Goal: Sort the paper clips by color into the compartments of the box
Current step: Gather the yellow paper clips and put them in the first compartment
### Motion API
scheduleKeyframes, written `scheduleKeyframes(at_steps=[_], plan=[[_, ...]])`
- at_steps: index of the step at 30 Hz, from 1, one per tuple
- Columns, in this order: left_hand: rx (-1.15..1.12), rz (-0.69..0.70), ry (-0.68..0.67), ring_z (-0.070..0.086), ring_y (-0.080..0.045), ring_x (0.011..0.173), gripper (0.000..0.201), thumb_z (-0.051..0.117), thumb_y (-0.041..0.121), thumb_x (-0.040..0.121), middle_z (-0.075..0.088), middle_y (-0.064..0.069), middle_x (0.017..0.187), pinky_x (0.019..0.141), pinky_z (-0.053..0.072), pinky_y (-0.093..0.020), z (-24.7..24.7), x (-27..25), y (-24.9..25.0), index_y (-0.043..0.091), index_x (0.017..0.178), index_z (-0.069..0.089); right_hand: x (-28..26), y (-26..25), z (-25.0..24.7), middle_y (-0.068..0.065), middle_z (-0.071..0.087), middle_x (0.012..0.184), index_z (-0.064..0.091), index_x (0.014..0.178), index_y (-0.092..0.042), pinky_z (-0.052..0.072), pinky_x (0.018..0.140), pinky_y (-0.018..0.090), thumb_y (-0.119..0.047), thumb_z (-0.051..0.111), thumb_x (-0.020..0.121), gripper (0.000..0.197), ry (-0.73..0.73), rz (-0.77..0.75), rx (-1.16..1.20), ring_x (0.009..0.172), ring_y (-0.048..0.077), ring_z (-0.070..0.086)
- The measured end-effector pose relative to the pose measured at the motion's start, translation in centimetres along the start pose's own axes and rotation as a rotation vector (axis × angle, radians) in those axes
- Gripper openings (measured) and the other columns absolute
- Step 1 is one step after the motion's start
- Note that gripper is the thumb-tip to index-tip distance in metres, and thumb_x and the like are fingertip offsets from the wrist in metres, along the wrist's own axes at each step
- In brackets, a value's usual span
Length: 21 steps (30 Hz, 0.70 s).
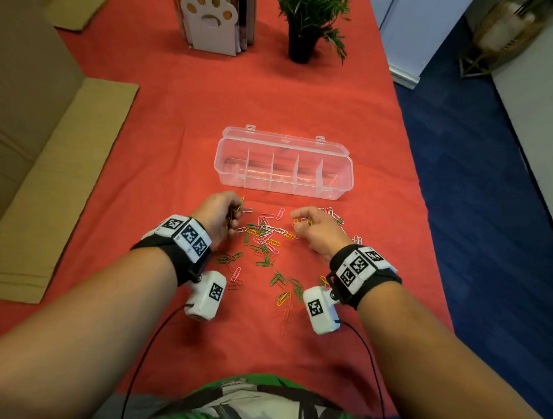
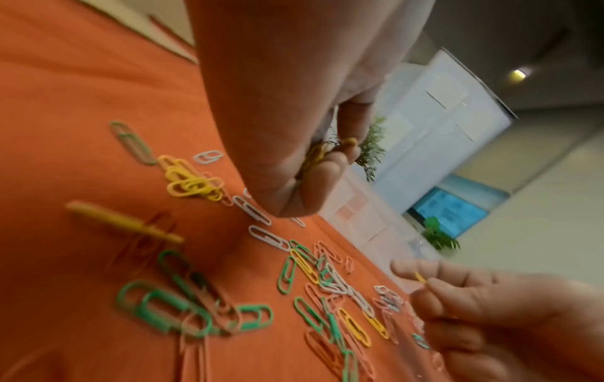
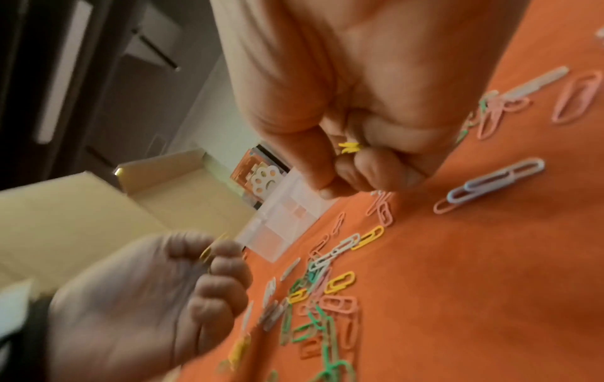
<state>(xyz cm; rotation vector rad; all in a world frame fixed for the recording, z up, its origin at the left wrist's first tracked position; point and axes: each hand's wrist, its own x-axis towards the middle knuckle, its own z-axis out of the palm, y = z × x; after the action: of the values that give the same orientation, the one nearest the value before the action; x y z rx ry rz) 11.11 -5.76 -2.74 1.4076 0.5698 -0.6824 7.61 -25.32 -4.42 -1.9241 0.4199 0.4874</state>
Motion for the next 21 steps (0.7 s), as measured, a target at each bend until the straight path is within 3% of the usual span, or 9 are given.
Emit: scheduleKeyframes(at_steps=[4,6,9,11,12,14,15,17,21], plan=[[-0.165,-0.084,-0.139,0.046,-0.011,0.042,0.027,0.036,0.021,0.081,0.054,0.001,0.053,0.045,0.041,-0.018,-1.3,-1.9,-0.7,0.015,0.062,0.054,-0.5,-0.8,0.5,0.001,0.045,0.067,0.052,0.079,-0.015,0.035,0.043,0.020,-0.002,0.045,0.087,0.017,-0.059,0.159,0.462,0.055,0.013,0.043],[-0.179,-0.090,-0.139,0.051,-0.009,0.041,0.029,0.039,0.022,0.087,0.057,0.001,0.056,0.045,0.047,-0.017,-1.2,-2.3,-1.1,0.014,0.063,0.053,-0.6,-0.9,0.6,0.001,0.046,0.067,0.049,0.076,-0.016,0.033,0.045,0.022,-0.005,0.047,0.087,0.016,-0.042,0.180,0.447,0.054,0.012,0.041],[-0.080,-0.059,-0.085,0.045,-0.004,0.038,0.021,0.044,0.015,0.089,0.051,0.005,0.053,0.039,0.041,-0.014,-0.5,-2.1,-2.0,0.015,0.071,0.055,-0.2,-0.7,0.8,-0.003,0.054,0.069,0.053,0.068,-0.021,0.035,0.052,0.022,-0.008,0.053,0.084,0.021,0.032,0.050,-0.035,0.059,0.012,0.047],[0.142,0.063,0.007,0.043,-0.006,0.038,0.017,0.052,0.015,0.087,0.050,0.006,0.049,0.040,0.037,-0.015,-0.1,-1.7,-2.5,0.018,0.073,0.061,-0.2,-0.5,1.0,0.002,0.062,0.081,0.055,0.068,-0.020,0.041,0.066,0.022,-0.011,0.053,0.084,0.018,0.083,-0.063,-0.415,0.076,0.018,0.056],[0.348,0.162,0.067,0.050,-0.009,0.044,0.014,0.056,0.018,0.085,0.056,0.006,0.053,0.046,0.040,-0.017,0.0,-1.5,-2.8,0.019,0.074,0.065,-0.3,-0.3,1.2,0.007,0.063,0.092,0.059,0.074,-0.016,0.044,0.075,0.023,-0.012,0.054,0.083,0.011,0.098,-0.111,-0.562,0.087,0.021,0.058],[0.776,0.365,0.172,0.065,-0.019,0.075,0.012,0.061,0.021,0.083,0.072,-0.002,0.080,0.070,0.046,-0.023,0.2,-1.3,-3.2,0.019,0.087,0.072,-0.5,0.4,1.8,0.012,0.057,0.109,0.061,0.094,-0.008,0.045,0.090,0.031,-0.013,0.056,0.083,0.013,0.111,-0.222,-0.790,0.103,0.027,0.055],[0.939,0.438,0.195,0.065,-0.022,0.091,0.018,0.060,0.021,0.083,0.072,-0.005,0.096,0.079,0.045,-0.025,0.3,-1.1,-3.4,0.018,0.097,0.072,-0.6,0.7,2.2,0.013,0.054,0.111,0.059,0.099,-0.006,0.045,0.092,0.035,-0.012,0.055,0.082,0.018,0.115,-0.275,-0.868,0.106,0.030,0.053],[1.145,0.542,0.193,0.060,-0.026,0.106,0.026,0.057,0.023,0.085,0.066,-0.009,0.114,0.089,0.044,-0.027,0.4,-0.8,-3.9,0.021,0.108,0.068,-1.1,0.7,2.8,0.014,0.052,0.110,0.054,0.103,-0.004,0.046,0.087,0.040,-0.007,0.051,0.082,0.022,0.144,-0.363,-0.984,0.105,0.033,0.052],[1.302,0.596,0.182,0.057,-0.029,0.108,0.029,0.054,0.022,0.087,0.060,-0.012,0.117,0.094,0.044,-0.033,0.8,-0.5,-4.3,0.021,0.114,0.064,-2.0,0.7,2.9,0.016,0.052,0.111,0.053,0.107,-0.001,0.048,0.082,0.042,0.000,0.041,0.083,0.027,0.120,-0.392,-1.112,0.102,0.035,0.054]])
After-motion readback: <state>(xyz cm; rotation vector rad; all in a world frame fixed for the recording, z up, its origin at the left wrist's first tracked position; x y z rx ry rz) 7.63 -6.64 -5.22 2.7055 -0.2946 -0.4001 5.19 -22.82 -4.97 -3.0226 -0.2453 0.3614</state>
